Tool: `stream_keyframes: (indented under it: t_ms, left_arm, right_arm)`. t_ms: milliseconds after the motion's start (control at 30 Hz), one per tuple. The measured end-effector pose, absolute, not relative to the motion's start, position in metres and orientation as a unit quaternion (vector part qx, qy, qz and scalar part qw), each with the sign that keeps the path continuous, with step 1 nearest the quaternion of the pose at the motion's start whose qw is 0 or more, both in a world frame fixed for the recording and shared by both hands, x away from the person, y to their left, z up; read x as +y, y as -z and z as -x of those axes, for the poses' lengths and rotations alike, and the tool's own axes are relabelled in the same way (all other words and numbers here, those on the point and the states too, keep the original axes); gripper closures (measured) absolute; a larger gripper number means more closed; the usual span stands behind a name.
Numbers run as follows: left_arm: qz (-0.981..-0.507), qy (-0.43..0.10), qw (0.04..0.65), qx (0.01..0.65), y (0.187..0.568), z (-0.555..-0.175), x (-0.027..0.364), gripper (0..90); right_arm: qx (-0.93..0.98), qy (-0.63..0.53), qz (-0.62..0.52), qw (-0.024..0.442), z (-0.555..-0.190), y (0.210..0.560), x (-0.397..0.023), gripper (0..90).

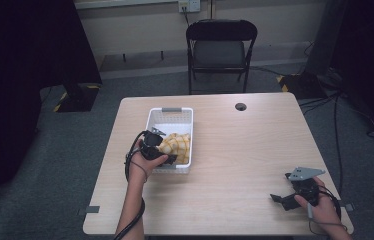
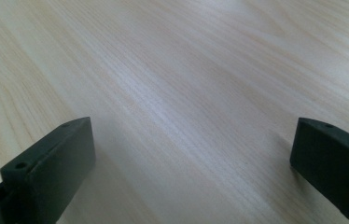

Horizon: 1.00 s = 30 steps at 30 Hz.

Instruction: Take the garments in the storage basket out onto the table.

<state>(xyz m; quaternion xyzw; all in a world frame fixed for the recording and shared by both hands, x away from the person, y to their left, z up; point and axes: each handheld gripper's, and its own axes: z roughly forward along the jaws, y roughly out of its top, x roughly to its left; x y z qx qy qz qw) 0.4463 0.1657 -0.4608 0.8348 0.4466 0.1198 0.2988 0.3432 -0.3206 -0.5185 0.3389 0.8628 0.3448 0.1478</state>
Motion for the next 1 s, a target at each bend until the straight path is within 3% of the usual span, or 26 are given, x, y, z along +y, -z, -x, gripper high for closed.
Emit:
stream_keyframes:
  t_ms: [1000]
  left_arm:
    - [-0.860, -0.100, 0.217, 0.451, 0.473, -0.467, 0.152, 4.1]
  right_arm:
    - [0.863, -0.345, -0.339, 0.148, -0.343, 0.518, -0.321, 0.0]
